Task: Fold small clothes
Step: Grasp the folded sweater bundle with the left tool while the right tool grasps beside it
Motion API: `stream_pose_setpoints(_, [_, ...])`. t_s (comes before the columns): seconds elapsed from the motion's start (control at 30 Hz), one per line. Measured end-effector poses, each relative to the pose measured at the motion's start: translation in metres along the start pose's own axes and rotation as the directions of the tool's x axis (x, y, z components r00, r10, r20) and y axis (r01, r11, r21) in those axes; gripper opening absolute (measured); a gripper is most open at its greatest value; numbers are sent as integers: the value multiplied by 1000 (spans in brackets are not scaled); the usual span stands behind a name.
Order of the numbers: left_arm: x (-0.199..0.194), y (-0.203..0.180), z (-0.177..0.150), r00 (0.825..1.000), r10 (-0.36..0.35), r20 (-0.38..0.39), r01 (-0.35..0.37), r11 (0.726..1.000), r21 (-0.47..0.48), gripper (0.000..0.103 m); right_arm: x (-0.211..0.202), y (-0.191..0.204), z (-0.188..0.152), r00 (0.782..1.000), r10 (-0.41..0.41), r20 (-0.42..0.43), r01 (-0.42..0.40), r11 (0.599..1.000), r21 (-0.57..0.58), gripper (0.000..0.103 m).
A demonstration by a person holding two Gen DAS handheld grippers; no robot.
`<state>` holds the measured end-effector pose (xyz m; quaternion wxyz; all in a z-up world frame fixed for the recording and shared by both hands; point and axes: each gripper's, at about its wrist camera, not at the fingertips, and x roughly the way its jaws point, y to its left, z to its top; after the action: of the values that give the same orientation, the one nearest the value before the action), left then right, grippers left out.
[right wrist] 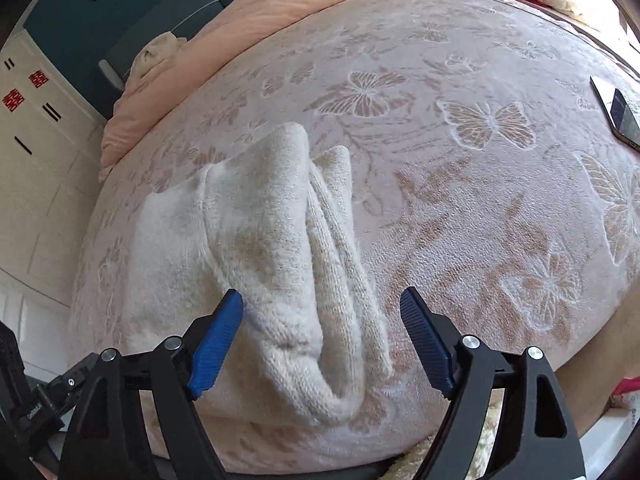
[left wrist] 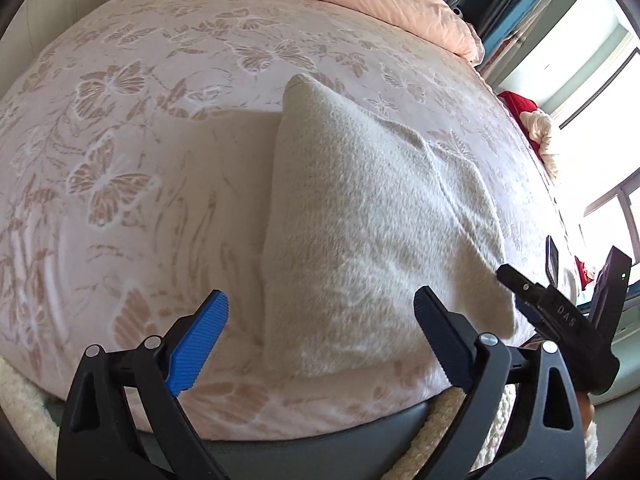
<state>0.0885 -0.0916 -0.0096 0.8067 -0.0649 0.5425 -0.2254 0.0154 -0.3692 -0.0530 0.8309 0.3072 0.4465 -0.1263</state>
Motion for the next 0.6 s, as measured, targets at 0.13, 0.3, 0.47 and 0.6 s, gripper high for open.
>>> stream_pose_setpoints(0.13, [40, -2, 21, 999, -8, -41, 7, 1000, -28, 92, 33, -9, 7, 995, 59, -85, -53, 996, 68, 84])
stream_pose_setpoints(0.3, [85, 0, 27, 993, -6, -115, -1, 998, -58, 98, 56, -13, 1, 989, 116, -94, -102, 985, 141, 98])
stream_pose_setpoints(0.47, [97, -2, 27, 993, -22, -115, 10, 995, -98, 98, 62, 5, -2, 996, 41, -78, -36, 998, 59, 98])
stream_pose_setpoints(0.6, [96, -4, 28, 993, -15, -120, 3, 995, -99, 98, 62, 2, 1, 993, 81, -84, -72, 992, 102, 98])
